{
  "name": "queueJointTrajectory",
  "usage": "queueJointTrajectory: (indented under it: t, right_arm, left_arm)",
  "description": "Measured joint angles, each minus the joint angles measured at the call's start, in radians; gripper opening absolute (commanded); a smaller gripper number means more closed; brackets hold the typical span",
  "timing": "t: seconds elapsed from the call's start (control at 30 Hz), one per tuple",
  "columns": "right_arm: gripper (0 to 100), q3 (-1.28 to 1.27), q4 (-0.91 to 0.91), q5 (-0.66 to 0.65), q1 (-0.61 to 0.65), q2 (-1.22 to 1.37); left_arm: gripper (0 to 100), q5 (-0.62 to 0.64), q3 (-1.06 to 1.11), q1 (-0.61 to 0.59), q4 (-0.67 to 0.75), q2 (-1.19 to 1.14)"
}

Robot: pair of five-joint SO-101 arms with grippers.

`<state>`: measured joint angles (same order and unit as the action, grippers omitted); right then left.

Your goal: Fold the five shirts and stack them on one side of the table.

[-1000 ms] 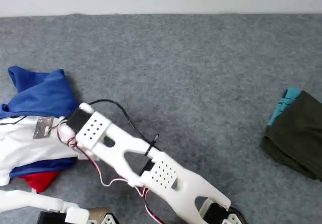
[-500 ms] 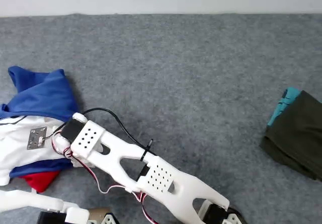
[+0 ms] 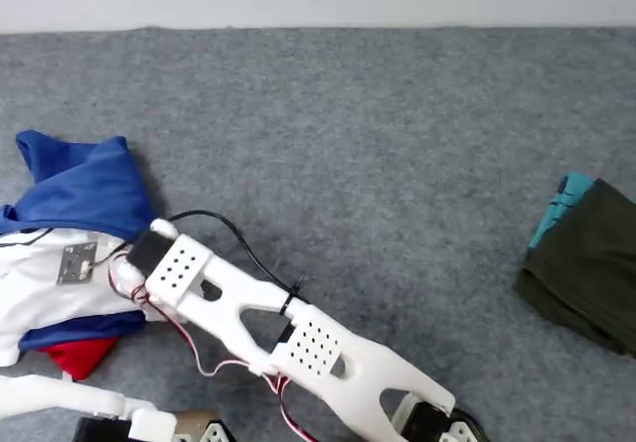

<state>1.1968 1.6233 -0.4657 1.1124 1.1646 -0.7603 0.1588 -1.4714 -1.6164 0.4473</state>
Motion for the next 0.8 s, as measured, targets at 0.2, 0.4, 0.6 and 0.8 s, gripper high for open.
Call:
queueJointTrajectory:
  t: [0.2, 0.4, 0.6, 0.8]
  right_arm:
    - [1.1, 0.012, 0.003, -0.094, -0.014, 0.002]
    - [1.1, 0.081, 0.086, -0.106, -0.044, 0.005]
    - [1.0, 0.187, 0.127, -0.107, -0.166, -0.014]
    - [1.0, 0.173, 0.130, -0.109, -0.308, -0.176]
  left_arm:
    - [10, 0.003, 0.000, 0.000, 0.002, 0.000]
    - [10, 0.003, 0.000, 0.000, 0.002, 0.041]
    - [10, -0.003, 0.003, 0.055, 0.002, 0.233]
    - [10, 0.055, 0.031, 0.143, 0.002, 0.388]
